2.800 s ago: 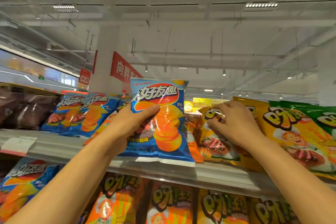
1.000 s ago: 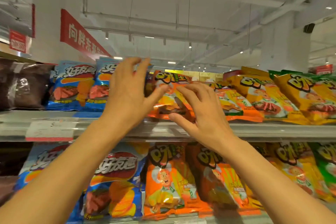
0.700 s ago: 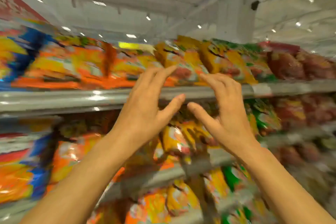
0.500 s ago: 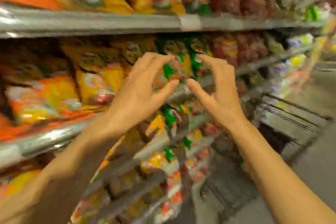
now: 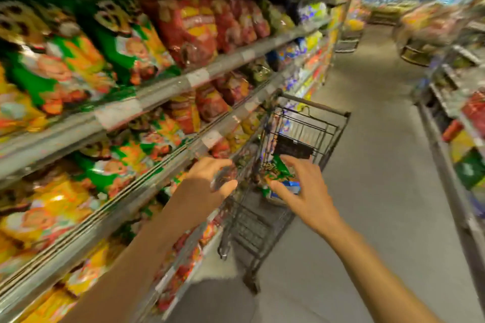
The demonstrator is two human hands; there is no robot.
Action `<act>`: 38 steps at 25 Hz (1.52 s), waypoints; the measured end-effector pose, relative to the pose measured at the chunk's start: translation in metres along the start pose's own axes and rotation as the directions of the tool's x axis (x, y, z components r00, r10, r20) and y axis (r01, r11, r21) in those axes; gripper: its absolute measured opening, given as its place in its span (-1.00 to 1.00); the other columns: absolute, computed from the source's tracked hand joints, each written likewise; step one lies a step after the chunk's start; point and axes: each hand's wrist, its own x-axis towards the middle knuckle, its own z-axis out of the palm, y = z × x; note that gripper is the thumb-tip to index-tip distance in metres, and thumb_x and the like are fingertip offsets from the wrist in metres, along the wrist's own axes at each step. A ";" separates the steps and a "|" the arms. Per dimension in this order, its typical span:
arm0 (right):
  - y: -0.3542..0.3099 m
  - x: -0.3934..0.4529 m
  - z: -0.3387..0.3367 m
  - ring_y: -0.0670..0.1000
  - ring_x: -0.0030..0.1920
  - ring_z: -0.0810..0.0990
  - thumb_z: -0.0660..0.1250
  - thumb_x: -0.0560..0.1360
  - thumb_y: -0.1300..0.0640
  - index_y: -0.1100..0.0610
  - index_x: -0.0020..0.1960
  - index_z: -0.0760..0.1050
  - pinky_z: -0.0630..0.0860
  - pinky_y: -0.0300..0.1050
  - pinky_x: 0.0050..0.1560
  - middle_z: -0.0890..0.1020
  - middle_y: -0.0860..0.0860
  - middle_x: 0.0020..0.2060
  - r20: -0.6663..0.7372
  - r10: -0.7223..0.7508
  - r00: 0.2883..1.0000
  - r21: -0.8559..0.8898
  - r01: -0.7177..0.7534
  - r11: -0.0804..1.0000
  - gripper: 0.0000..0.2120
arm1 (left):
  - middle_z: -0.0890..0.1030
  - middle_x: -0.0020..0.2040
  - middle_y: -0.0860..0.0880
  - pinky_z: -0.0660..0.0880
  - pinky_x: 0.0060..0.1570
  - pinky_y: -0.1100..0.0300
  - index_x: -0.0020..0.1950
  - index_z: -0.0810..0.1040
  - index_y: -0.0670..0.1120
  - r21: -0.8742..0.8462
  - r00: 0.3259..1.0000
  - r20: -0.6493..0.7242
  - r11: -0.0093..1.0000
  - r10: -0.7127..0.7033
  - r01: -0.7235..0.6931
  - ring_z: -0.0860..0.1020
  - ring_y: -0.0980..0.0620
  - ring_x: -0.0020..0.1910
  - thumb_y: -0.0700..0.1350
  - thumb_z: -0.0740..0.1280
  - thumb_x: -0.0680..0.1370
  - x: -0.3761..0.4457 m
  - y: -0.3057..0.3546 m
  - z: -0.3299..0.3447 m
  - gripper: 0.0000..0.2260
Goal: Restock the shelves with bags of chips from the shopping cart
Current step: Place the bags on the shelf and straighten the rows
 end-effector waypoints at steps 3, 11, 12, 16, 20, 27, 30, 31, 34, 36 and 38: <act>0.055 0.007 0.015 0.07 0.34 0.39 0.34 0.55 -0.18 0.02 0.47 0.38 0.35 0.06 0.37 0.51 0.01 0.28 0.042 0.137 0.990 -0.007 -0.137 0.991 -0.44 | 0.46 0.40 0.06 0.37 0.27 0.18 0.41 0.47 0.12 -0.051 0.987 0.154 0.997 -0.057 0.065 0.44 0.06 0.36 0.12 0.35 0.60 0.051 -0.029 0.048 -0.62; 0.161 0.072 0.086 -0.08 0.29 0.39 0.37 0.56 -0.12 0.00 0.49 0.35 0.32 -0.26 0.25 0.47 -0.03 0.29 0.201 0.430 0.880 -0.022 -0.435 0.900 -0.45 | 0.54 0.26 -0.01 0.44 0.24 0.14 0.41 0.48 -0.02 -0.105 0.872 0.464 0.968 -0.157 0.230 0.51 0.04 0.26 0.03 0.39 0.60 0.205 -0.104 0.166 -0.60; 0.169 0.081 0.097 -0.08 0.29 0.42 0.37 0.56 -0.11 0.01 0.49 0.34 0.33 -0.26 0.25 0.48 -0.03 0.29 0.234 0.466 0.853 -0.008 -0.478 0.878 -0.45 | 0.55 0.25 -0.02 0.46 0.23 0.12 0.40 0.49 -0.03 -0.095 0.854 0.496 0.967 -0.159 0.236 0.51 0.03 0.26 0.03 0.40 0.60 0.222 -0.114 0.177 -0.60; 0.211 0.123 0.137 -0.05 0.27 0.51 0.40 0.57 -0.01 0.09 0.47 0.35 0.44 -0.20 0.20 0.52 0.03 0.32 0.330 0.620 0.712 0.084 -0.676 0.732 -0.47 | 0.51 0.17 0.01 0.43 0.13 0.18 0.37 0.50 -0.06 -0.093 0.809 0.557 0.953 -0.189 0.287 0.50 0.03 0.24 -0.01 0.42 0.58 0.292 -0.152 0.216 -0.62; 0.256 0.164 0.166 0.03 0.21 0.59 0.41 0.56 0.00 0.10 0.47 0.33 0.51 -0.09 0.21 0.61 0.08 0.25 0.407 0.744 0.530 0.156 -0.843 0.515 -0.45 | 0.48 0.30 -0.06 0.37 0.13 0.23 0.41 0.47 -0.06 -0.007 0.769 0.591 0.952 -0.243 0.307 0.46 -0.01 0.30 -0.01 0.45 0.56 0.356 -0.187 0.254 -0.55; 0.388 0.249 0.234 0.17 0.15 0.57 0.41 0.57 0.06 0.22 0.45 0.30 0.49 -0.01 -0.04 0.52 0.19 0.29 0.572 0.818 0.056 0.225 -0.970 -0.091 -0.45 | 0.14 0.59 -0.08 0.21 0.50 -0.01 0.65 0.06 -0.02 0.169 0.690 0.600 0.907 -0.405 0.386 0.13 -0.11 0.57 0.10 0.41 0.57 0.447 -0.232 0.347 -0.22; 0.458 0.272 0.286 0.20 0.03 0.53 0.37 0.57 0.20 0.27 0.26 0.39 0.43 -0.05 -0.20 0.50 0.26 0.13 0.616 0.769 -0.169 0.254 -0.882 -0.397 -0.68 | 0.06 0.61 -0.06 0.16 0.53 0.00 0.67 -0.06 -0.02 0.199 0.678 0.580 0.886 -0.452 0.420 0.07 -0.08 0.59 0.05 0.43 0.56 0.478 -0.254 0.410 -0.14; 0.478 0.278 0.303 0.19 -0.02 0.51 0.33 0.58 0.24 0.28 0.21 0.40 0.42 -0.06 -0.21 0.50 0.26 0.07 0.605 0.761 -0.234 0.280 -0.832 -0.478 -0.76 | 0.07 0.61 -0.07 0.16 0.53 0.00 0.67 -0.06 -0.03 0.227 0.678 0.571 0.883 -0.463 0.411 0.07 -0.08 0.59 0.05 0.44 0.55 0.487 -0.263 0.431 -0.13; 0.526 0.290 0.343 0.02 -0.22 0.49 0.23 0.62 0.22 0.18 -0.08 0.43 0.44 -0.15 -0.24 0.50 0.09 -0.13 0.642 0.691 -0.333 0.246 -0.763 -0.597 -0.90 | 0.11 0.60 -0.11 0.17 0.53 -0.06 0.66 -0.03 -0.08 0.313 0.648 0.593 0.878 -0.478 0.362 0.11 -0.11 0.58 0.05 0.48 0.51 0.517 -0.292 0.492 -0.09; 0.557 0.294 0.363 -0.03 -0.26 0.46 0.19 0.63 0.21 0.10 -0.17 0.37 0.45 -0.16 -0.25 0.46 0.02 -0.20 0.675 0.619 -0.401 0.222 -0.689 -0.690 -0.81 | 0.12 0.60 -0.15 0.17 0.52 -0.07 0.66 -0.03 -0.11 0.309 0.599 0.639 0.874 -0.483 0.374 0.12 -0.13 0.58 0.00 0.53 0.47 0.540 -0.318 0.532 -0.04; 0.583 0.294 0.375 -0.01 -0.27 0.44 0.22 0.61 0.23 0.16 -0.07 0.40 0.48 -0.16 -0.26 0.45 0.04 -0.20 0.639 0.618 -0.457 0.276 -0.614 -0.739 -0.92 | 0.14 0.59 -0.18 0.19 0.51 -0.06 0.66 -0.03 -0.12 0.311 0.538 0.701 0.880 -0.467 0.359 0.14 -0.18 0.57 0.00 0.57 0.43 0.558 -0.342 0.563 0.01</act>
